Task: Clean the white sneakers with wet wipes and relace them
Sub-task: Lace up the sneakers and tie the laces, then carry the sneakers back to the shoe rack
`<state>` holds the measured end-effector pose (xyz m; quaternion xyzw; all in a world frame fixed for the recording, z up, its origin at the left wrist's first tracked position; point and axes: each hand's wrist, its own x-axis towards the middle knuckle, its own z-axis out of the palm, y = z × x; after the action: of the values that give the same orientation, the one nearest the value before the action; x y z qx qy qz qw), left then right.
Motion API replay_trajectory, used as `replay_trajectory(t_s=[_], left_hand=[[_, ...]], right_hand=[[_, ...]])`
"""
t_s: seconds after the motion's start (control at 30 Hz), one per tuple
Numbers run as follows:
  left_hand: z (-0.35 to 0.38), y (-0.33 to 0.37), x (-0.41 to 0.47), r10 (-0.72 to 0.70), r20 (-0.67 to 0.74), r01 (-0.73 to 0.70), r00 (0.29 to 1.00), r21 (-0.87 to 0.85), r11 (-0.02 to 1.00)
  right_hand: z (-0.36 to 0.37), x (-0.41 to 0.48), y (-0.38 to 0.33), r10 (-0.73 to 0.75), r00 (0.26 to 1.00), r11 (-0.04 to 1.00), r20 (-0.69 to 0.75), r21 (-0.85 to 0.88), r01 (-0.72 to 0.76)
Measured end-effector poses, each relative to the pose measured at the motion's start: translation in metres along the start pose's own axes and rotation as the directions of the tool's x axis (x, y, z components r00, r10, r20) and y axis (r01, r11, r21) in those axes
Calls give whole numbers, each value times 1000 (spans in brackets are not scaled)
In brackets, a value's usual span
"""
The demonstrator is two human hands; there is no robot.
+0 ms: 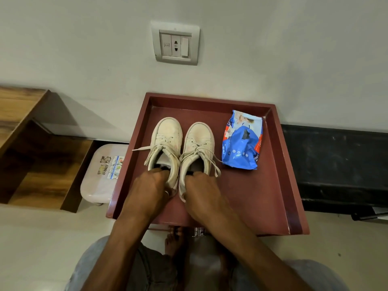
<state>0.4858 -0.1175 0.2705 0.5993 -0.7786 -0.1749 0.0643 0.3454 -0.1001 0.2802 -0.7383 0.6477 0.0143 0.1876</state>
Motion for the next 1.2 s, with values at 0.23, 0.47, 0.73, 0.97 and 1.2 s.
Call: replay_trajectory(t_s=[0.23,0.47,0.73,0.97,1.2], left_hand=[[-21,5,-8,-3,-87,-5,996,-88,996],[-101,30,-35,49,-266,-42,963,31,999],[-189,82,-97,142,-346,-121,928,80,989],[-207,121,-153,240,-266,-217,933,116,969],[-180,168,-189,287,-293,-274,912,88,958]], right_hand=[[-20,-3,-9,-1,994,1000,-105,-1,1],[-82,-40,-31,-61,941,996,-332,42,79],[-179,-122,-57,-120,901,993,-416,-50,109],[-200,-198,-49,-158,890,987,-428,-100,127],[-201,-260,-17,-155,905,986,-396,-115,119]])
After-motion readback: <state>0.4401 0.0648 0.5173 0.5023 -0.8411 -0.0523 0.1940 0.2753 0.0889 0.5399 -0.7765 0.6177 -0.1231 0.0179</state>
